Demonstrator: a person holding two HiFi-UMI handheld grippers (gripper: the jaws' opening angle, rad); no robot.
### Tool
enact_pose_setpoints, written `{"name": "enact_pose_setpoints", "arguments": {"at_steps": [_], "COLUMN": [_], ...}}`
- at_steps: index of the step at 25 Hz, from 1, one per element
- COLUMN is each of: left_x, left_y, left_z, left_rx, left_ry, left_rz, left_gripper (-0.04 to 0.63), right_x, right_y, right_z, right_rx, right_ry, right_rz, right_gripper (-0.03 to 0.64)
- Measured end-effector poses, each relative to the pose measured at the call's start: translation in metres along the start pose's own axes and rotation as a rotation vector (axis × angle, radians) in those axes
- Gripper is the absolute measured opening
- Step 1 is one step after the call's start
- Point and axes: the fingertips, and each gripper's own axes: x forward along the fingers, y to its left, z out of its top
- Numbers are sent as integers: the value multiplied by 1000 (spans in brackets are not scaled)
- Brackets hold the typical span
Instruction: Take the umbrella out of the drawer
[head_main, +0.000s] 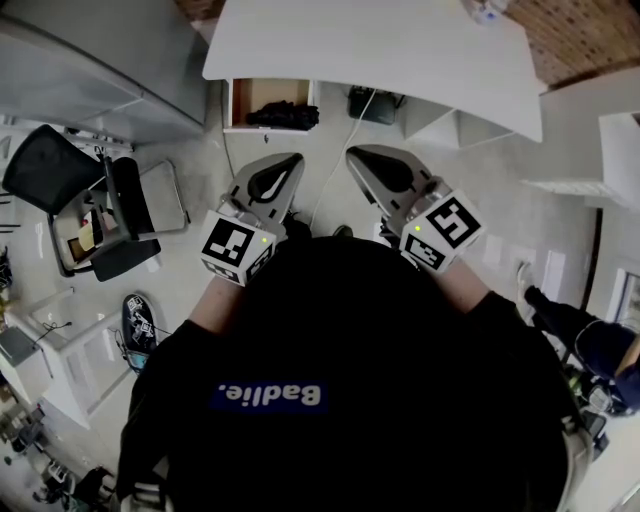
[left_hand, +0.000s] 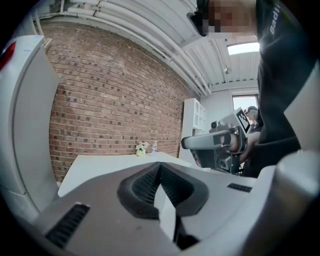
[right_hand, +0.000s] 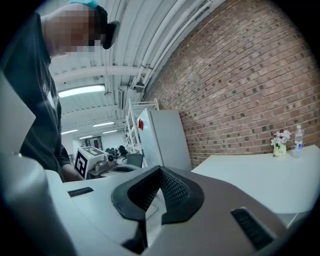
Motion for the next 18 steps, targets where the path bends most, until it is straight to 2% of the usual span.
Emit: {"name": "enact_pose_setpoints", "arguments": {"at_steps": [4, 9, 15, 18], "left_x": [0, -4, 0, 1], "left_y": [12, 25, 54, 66], "left_z": [3, 4, 14, 17], "left_rx": [11, -1, 28, 29], "left_ry": [-15, 6, -2, 19], "left_rz": [9, 5, -9, -24], "left_gripper": [2, 2, 3, 2], "right_x": [8, 22, 47, 61], "right_y": [-3, -6, -13, -16], "right_z": [2, 3, 16, 20], "right_rx": [3, 17, 13, 14], "right_ry": [-2, 2, 2, 1], "right_rz": [-7, -24, -30, -35], "right_gripper": [26, 26, 26, 26]}}
